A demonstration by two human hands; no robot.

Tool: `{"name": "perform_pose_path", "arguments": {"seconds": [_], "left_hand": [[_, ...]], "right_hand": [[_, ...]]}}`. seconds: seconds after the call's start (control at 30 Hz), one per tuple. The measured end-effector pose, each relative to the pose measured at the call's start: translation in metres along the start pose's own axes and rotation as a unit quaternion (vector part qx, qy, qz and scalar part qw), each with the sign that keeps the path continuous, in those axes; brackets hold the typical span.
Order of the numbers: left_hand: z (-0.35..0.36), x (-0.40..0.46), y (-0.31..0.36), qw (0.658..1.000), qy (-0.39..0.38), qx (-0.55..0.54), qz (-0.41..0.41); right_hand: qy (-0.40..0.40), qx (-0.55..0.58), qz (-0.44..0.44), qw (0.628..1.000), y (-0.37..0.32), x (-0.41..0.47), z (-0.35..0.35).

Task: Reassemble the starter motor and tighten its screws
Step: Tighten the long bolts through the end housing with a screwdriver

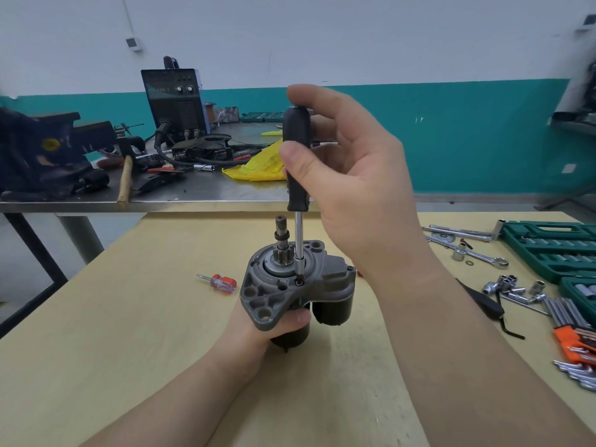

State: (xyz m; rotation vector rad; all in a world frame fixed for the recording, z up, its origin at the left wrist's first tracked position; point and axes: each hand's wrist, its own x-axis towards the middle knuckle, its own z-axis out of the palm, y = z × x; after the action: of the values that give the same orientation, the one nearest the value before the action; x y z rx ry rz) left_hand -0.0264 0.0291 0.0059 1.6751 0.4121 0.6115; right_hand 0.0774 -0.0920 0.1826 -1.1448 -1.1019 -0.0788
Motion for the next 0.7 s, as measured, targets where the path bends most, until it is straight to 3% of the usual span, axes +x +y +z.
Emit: {"name": "perform_pose_path", "arguments": {"seconds": [0.1, 0.23, 0.4, 0.6, 0.7], "left_hand": [[-0.001, -0.007, -0.001, 1.000, -0.003, 0.001, 0.008], [-0.001, -0.005, 0.001, 1.000, -0.008, -0.008, -0.004], [0.006, 0.008, -0.003, 0.999, 0.016, -0.040, 0.029], [0.000, 0.000, -0.004, 1.000, -0.008, 0.004, 0.003], [0.003, 0.003, -0.001, 1.000, 0.007, -0.005, 0.010]], "right_hand": [[0.009, -0.004, 0.002, 1.000, 0.000, 0.000, 0.001], [-0.003, 0.069, 0.032, 0.997, 0.000, -0.001, -0.001], [0.000, -0.005, -0.002, 1.000, 0.000, 0.000, 0.002], [0.002, 0.055, 0.027, 0.998, 0.001, -0.001, 0.000], [0.005, -0.004, -0.001, 1.000, 0.001, -0.001, 0.000]]}}
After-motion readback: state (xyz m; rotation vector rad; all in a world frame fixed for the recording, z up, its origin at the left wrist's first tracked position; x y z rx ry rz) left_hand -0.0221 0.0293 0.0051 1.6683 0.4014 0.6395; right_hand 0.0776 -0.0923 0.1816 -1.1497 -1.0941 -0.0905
